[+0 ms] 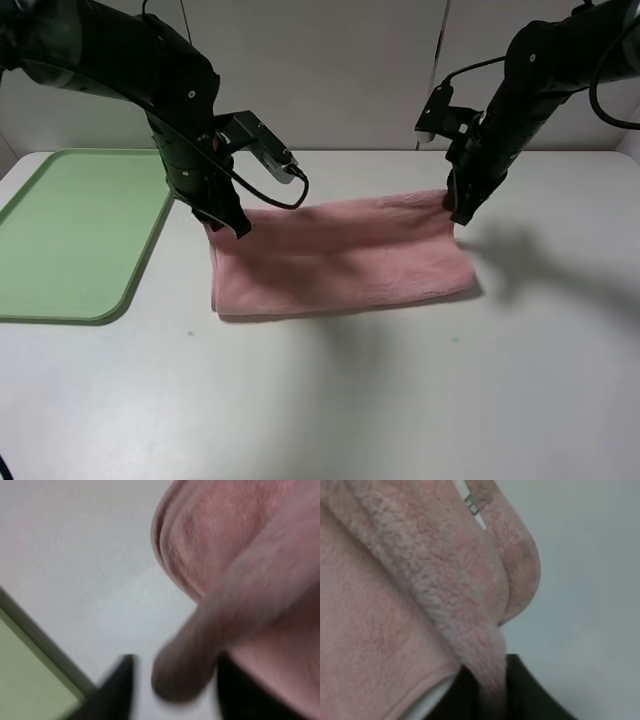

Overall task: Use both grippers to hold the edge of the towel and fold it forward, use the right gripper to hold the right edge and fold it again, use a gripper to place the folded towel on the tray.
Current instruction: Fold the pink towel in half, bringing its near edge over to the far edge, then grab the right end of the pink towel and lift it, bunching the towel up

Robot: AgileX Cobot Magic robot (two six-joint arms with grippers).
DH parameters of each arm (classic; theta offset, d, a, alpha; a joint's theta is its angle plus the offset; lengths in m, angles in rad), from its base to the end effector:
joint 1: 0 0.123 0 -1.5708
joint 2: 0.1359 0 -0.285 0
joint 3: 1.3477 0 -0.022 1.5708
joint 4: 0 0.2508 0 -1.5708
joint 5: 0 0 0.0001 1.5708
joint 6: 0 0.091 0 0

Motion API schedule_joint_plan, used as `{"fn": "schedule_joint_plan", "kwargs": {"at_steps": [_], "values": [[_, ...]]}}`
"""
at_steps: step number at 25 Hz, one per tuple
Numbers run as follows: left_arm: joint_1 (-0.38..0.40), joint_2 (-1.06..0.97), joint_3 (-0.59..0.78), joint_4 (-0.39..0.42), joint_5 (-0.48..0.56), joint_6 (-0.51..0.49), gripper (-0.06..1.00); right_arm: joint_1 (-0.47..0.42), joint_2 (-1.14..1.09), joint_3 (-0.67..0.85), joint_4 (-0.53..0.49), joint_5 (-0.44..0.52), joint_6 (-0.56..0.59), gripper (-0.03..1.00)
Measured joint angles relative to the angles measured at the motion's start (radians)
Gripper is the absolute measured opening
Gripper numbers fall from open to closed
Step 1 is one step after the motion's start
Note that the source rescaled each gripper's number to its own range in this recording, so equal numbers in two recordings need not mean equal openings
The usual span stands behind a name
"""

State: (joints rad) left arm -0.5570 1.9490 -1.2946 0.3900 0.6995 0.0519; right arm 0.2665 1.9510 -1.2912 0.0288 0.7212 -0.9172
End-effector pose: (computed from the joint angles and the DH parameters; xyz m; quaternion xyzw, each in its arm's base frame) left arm 0.3454 -0.1888 0.1718 0.4125 0.8869 0.1040 0.1803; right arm 0.3740 0.1039 0.1659 -0.5447 0.8271 -0.0338 0.1343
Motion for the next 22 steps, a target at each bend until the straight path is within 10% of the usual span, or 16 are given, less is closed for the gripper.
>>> {"fn": "schedule_joint_plan", "kwargs": {"at_steps": [3, 6, 22], "values": [[0.002, 0.000, 0.000, 0.000, -0.031, 0.021, 0.87, 0.000, 0.000, 0.000, -0.004, -0.005, 0.005, 0.67], [0.003, 0.000, 0.000, 0.000, -0.072, 0.027, 0.97, 0.000, 0.000, 0.000, -0.008, -0.039, 0.045, 0.93], [0.003, 0.000, 0.000, 0.000, -0.105, 0.029, 1.00, 0.000, 0.000, 0.000, -0.029, -0.077, 0.169, 1.00]]}}
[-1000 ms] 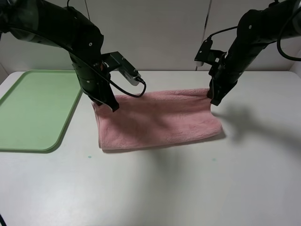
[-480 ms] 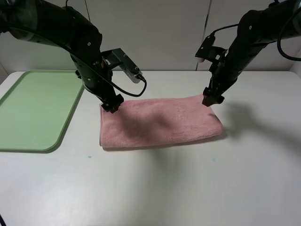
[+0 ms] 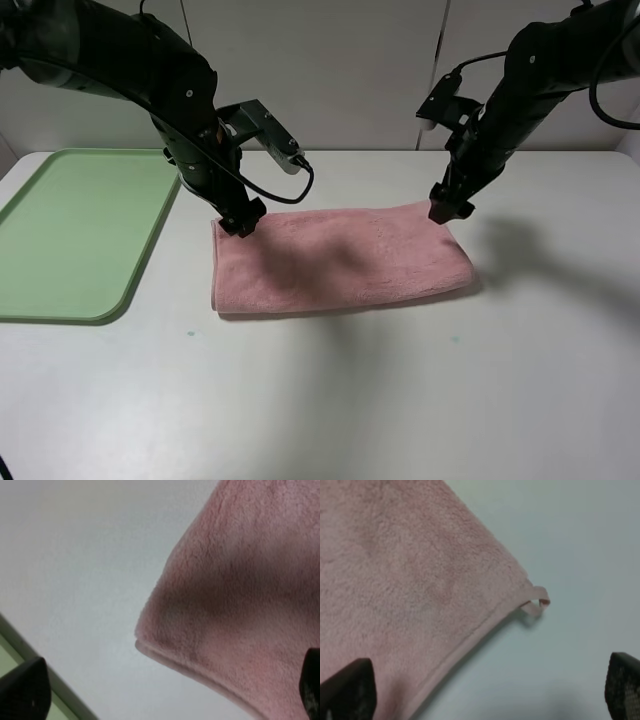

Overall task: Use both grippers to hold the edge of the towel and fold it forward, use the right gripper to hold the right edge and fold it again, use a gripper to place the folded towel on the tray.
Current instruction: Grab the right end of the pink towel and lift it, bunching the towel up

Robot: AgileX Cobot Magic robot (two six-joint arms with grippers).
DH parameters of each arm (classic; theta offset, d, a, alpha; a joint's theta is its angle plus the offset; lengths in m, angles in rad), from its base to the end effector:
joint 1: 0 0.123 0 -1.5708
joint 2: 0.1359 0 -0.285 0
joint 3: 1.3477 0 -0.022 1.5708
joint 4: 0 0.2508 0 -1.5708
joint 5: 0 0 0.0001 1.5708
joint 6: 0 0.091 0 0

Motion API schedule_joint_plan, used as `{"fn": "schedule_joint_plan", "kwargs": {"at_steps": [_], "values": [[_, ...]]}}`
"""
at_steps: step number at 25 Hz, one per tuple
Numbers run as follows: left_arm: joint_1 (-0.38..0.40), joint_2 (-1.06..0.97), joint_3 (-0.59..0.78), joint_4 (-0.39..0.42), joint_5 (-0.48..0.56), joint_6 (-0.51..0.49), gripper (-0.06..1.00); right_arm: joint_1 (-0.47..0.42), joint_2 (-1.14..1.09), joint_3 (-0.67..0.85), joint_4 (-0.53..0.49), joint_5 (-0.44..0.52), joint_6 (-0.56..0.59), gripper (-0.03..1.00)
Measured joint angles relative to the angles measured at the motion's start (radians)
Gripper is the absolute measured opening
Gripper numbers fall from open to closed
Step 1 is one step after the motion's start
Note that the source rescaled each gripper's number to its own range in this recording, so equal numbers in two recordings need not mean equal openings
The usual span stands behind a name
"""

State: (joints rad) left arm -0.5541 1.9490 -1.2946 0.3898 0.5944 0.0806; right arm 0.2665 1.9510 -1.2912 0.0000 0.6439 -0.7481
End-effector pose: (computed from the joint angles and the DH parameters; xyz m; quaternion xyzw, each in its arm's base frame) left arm 0.3518 -0.1949 0.1747 0.4281 0.8705 0.0882 0.2263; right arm 0.3809 0.1040 0.1681 -0.4782 0.8604 -0.0420 0.1711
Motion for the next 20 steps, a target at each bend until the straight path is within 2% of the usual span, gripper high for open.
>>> {"fn": "schedule_joint_plan", "kwargs": {"at_steps": [3, 10, 15, 20], "values": [[0.000, 0.000, 0.000, 0.000, 0.026, -0.019, 1.00, 0.000, 0.000, 0.000, 0.000, 0.000, 0.091, 1.00], [0.000, 0.000, 0.000, 0.001, 0.109, -0.099, 1.00, 0.000, 0.000, 0.000, 0.000, 0.029, 0.408, 1.00], [-0.001, -0.013, 0.000, 0.000, 0.204, -0.116, 1.00, 0.000, 0.000, 0.000, 0.000, 0.061, 0.473, 1.00], [-0.001, -0.122, 0.000, -0.005, 0.241, -0.192, 1.00, 0.000, 0.000, 0.000, 0.000, 0.075, 0.508, 1.00]]}}
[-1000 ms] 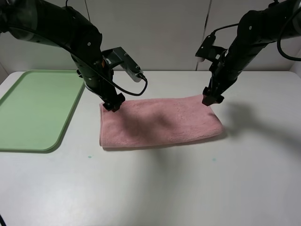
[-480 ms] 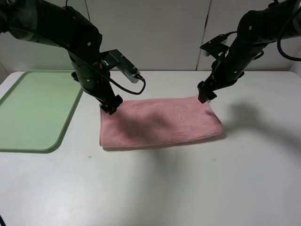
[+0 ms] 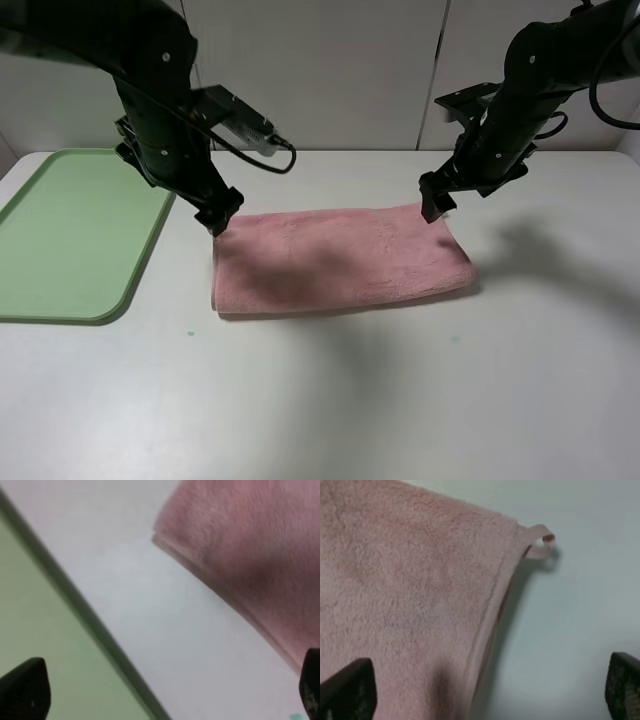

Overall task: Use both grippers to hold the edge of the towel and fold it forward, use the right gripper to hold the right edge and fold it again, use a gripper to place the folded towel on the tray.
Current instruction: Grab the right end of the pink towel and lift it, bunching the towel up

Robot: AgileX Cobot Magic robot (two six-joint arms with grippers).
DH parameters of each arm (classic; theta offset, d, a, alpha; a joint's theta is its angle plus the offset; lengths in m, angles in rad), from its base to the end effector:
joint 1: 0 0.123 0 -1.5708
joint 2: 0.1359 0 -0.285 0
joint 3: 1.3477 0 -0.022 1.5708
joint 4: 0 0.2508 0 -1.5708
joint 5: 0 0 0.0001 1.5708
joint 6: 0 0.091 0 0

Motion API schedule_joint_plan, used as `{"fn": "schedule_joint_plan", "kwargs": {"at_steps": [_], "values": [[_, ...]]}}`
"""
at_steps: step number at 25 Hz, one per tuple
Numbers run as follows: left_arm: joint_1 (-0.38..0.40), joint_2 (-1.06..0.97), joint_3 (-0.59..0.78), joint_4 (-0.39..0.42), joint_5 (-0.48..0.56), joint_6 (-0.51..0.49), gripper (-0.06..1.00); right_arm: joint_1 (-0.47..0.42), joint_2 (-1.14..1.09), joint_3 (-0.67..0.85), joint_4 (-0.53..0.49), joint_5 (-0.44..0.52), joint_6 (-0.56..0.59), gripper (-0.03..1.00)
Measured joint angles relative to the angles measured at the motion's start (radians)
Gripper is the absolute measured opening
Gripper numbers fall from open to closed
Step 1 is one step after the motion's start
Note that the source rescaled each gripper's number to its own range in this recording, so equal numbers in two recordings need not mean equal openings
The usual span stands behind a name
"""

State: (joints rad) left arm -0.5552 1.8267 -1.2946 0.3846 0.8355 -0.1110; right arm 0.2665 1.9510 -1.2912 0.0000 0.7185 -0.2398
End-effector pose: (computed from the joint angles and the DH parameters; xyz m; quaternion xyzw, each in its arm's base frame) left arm 0.3301 -0.1750 0.2156 0.3177 0.9240 0.1036 0.1861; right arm 0.3747 0.1023 0.1660 -0.2480 0.9587 0.0019 0.1394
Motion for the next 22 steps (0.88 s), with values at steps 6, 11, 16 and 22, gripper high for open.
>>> {"fn": "schedule_joint_plan", "kwargs": {"at_steps": [6, 11, 16, 22], "values": [[-0.020, -0.167, 0.000, -0.007, 0.078, -0.047, 0.99, 0.000, 0.000, 0.000, 0.000, 0.003, 0.058, 1.00], [-0.115, -0.297, 0.000, -0.008, 0.105, -0.085, 0.97, 0.000, 0.000, 0.000, 0.000, 0.014, 0.099, 1.00], [-0.223, -0.405, 0.040, 0.056, 0.111, -0.177, 0.94, 0.000, 0.000, 0.000, 0.000, 0.037, 0.121, 1.00], [-0.246, -0.500, 0.155, 0.089, 0.149, -0.262, 0.92, 0.000, 0.000, 0.000, 0.000, 0.037, 0.127, 1.00]]}}
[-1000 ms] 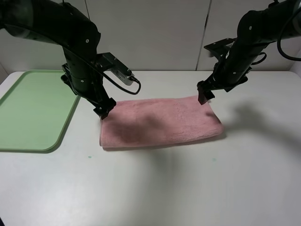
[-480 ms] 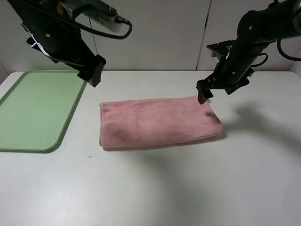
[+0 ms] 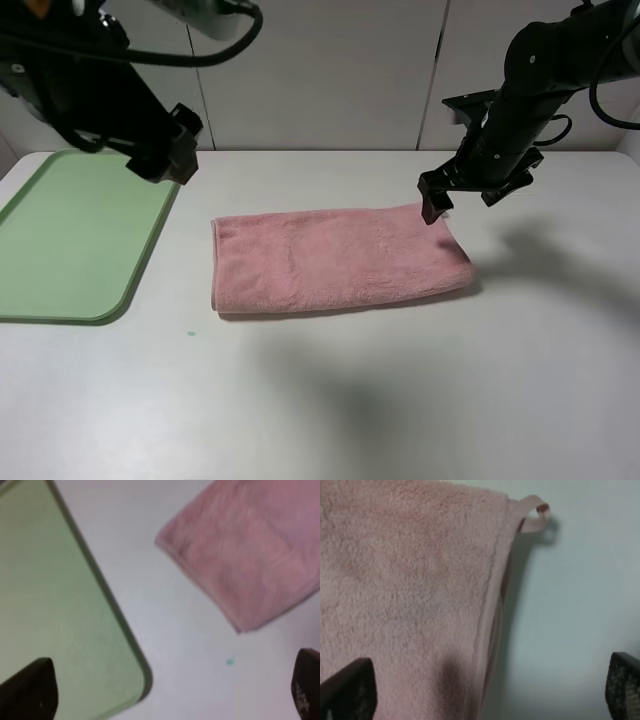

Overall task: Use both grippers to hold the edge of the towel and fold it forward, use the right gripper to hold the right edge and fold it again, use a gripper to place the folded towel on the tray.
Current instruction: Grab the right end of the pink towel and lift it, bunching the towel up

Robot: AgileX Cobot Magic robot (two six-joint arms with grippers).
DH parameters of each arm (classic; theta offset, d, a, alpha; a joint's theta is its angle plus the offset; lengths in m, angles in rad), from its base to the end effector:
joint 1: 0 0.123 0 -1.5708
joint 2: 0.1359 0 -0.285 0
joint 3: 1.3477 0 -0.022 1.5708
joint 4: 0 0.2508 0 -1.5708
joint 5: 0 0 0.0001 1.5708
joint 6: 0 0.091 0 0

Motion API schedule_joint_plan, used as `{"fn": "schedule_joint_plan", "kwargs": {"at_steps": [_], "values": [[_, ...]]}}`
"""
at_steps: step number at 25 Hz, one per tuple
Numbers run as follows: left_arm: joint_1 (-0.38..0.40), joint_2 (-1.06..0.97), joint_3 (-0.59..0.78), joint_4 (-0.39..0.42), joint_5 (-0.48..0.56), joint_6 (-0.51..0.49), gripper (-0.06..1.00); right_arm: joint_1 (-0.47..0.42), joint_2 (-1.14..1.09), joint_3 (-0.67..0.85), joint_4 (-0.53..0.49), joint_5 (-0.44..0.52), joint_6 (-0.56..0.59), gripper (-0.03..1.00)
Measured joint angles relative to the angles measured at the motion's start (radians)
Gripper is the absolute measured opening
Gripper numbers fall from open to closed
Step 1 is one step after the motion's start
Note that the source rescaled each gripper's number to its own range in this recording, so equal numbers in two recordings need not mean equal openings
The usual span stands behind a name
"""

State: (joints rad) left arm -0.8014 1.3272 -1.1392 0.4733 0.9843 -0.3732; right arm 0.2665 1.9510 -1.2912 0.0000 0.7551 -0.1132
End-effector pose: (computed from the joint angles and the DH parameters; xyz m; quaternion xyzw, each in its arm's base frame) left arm 0.2087 -0.1658 0.3308 0.2777 0.9053 0.0542 0.3169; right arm 0.3716 0.1014 0.1651 -0.1873 0.9748 0.0093 0.1209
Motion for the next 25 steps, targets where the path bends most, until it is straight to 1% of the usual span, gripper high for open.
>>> {"fn": "schedule_joint_plan", "kwargs": {"at_steps": [8, 11, 16, 25], "values": [[0.000, -0.168, 0.115, -0.001, 0.016, -0.049, 0.92, 0.000, 0.046, 0.000, 0.000, -0.047, 0.000, 1.00], [0.000, -0.222, 0.139, -0.017, 0.027, -0.054, 0.92, 0.000, 0.081, 0.000, -0.009, -0.069, 0.000, 1.00], [0.000, -0.282, 0.155, -0.046, 0.045, -0.055, 0.92, 0.000, 0.140, 0.000, -0.023, -0.097, 0.000, 1.00], [0.000, -0.288, 0.155, -0.053, 0.068, -0.056, 0.92, -0.003, 0.184, -0.002, -0.031, -0.141, 0.000, 1.00]]}}
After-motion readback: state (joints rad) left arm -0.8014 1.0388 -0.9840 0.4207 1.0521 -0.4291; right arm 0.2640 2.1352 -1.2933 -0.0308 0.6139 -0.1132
